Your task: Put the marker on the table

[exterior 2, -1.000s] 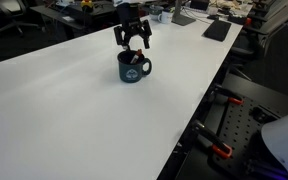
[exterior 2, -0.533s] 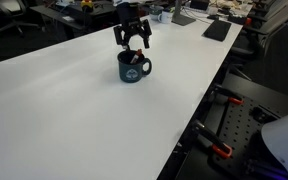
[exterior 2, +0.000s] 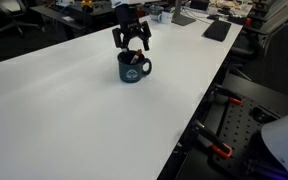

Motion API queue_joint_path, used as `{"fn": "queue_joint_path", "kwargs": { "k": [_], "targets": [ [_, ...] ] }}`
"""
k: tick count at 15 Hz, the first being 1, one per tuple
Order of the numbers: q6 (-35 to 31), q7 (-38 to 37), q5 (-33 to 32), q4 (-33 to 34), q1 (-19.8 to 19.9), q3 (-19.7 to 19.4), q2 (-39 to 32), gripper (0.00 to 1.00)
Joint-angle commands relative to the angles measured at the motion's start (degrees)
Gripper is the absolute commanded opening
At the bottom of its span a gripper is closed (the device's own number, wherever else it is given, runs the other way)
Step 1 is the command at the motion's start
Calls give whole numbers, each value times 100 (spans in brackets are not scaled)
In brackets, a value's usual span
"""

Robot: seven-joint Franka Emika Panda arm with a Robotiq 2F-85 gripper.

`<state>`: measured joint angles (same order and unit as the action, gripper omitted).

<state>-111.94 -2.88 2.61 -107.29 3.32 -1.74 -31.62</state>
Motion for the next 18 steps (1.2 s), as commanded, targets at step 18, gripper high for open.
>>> {"fn": "queue_joint_path", "kwargs": {
  "k": [18],
  "targets": [
    [6,-27,8,-124,-64,-21,26,100]
  ]
}}
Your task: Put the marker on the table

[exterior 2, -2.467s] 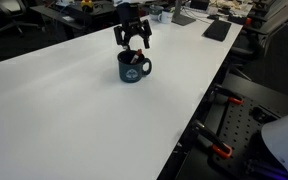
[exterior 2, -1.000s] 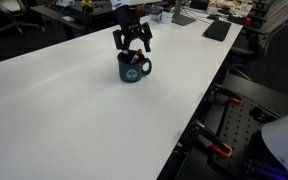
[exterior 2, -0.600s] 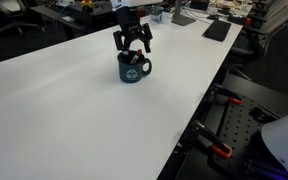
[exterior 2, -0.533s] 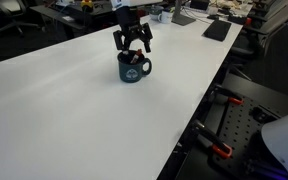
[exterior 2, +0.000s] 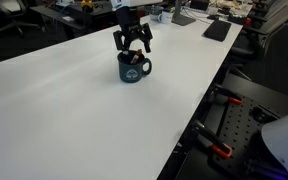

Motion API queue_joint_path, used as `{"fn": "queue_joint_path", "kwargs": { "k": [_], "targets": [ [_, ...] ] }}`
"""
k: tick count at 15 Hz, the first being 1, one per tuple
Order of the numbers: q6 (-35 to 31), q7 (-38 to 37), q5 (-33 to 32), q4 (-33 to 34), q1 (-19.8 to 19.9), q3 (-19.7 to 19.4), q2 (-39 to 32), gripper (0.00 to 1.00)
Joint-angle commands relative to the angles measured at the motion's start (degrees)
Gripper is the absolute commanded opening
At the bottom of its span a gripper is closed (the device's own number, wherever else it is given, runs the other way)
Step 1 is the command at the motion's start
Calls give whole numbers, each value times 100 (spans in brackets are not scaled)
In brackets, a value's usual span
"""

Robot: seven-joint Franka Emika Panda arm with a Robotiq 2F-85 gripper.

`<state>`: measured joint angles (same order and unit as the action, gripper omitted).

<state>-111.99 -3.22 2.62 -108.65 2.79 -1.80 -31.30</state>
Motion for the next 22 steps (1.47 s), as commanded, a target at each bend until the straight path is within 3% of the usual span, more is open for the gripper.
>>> {"fn": "queue_joint_path", "kwargs": {
  "k": [1,3,4,5,6,9,11,13,14,15,22],
  "targets": [
    [11,7,7,12,-12,-15,-5,100],
    [11,7,7,12,-12,-15,-5,100],
    [15,19,15,16,-9,-9,-10,96],
    [12,42,6,22,-8,-5,-22,82],
    [20,54,12,31,-5,-1,-38,80],
    [36,69,16,53,1,0,-84,81],
    [51,77,27,67,10,2,-117,95],
    [11,19,7,13,-11,-14,-105,99],
    [11,19,7,13,-10,-15,-114,95],
    [11,19,6,13,-10,-16,-120,100],
    [16,-25,-4,-99,5,-57,92,100]
  ]
}}
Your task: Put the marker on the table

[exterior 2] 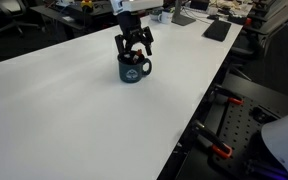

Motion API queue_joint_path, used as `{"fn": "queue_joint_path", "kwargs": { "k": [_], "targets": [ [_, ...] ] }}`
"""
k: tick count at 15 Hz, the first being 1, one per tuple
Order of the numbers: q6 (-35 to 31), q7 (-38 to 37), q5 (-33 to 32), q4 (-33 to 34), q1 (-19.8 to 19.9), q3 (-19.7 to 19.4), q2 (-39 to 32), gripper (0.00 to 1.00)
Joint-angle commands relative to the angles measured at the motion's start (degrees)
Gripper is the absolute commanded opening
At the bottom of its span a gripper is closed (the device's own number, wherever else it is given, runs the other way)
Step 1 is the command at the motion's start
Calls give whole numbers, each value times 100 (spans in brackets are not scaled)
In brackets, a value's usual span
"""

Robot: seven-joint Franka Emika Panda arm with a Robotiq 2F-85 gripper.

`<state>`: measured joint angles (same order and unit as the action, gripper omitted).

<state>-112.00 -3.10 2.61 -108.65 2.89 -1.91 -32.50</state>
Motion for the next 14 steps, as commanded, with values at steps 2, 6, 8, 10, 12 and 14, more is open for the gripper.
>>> {"fn": "queue_joint_path", "kwargs": {
  "k": [2,6,8,10,12,14],
  "targets": [
    [31,-150,-54,-175,-37,-98,382,100],
    [19,-223,-86,-246,-50,-138,642,100],
    [12,-69,-18,-18,9,-96,398,100],
    [12,-69,-17,-41,9,-96,474,100],
    [12,-69,-17,-56,8,-96,485,100],
    [12,-69,-17,-67,8,-96,485,100]
  ]
}}
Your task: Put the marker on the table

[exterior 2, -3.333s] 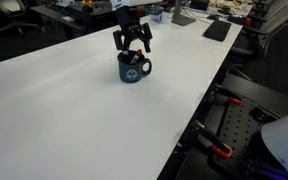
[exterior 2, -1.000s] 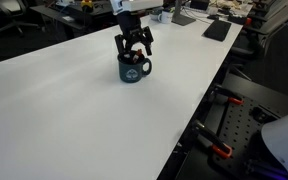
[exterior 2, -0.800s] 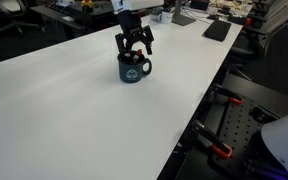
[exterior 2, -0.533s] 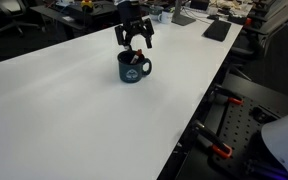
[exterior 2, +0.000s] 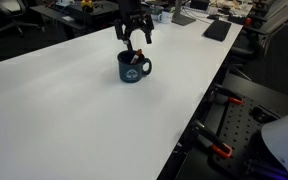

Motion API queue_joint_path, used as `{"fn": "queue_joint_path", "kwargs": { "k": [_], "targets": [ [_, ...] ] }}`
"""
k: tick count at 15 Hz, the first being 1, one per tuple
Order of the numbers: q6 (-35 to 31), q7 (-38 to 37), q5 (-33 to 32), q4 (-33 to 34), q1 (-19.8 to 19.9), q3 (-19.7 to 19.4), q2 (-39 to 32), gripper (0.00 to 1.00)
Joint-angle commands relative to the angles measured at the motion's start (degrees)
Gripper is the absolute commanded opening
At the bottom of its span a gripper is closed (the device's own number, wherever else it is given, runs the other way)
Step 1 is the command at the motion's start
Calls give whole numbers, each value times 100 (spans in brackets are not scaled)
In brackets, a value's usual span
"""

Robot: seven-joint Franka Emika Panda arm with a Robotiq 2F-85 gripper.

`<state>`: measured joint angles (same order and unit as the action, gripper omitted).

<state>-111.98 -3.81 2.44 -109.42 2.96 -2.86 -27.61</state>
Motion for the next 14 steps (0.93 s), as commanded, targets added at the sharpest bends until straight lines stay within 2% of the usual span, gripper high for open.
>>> {"fn": "queue_joint_path", "kwargs": {
  "k": [1,4,5,9,14],
  "targets": [
    [10,2,0,10,1,-1,-4,100],
    [-77,362,128,109,37,153,-374,100],
    [-7,162,21,21,3,56,-161,100],
    [-52,241,29,71,-6,114,-413,100],
    [-36,61,-18,45,-31,46,-299,100]
  ]
}}
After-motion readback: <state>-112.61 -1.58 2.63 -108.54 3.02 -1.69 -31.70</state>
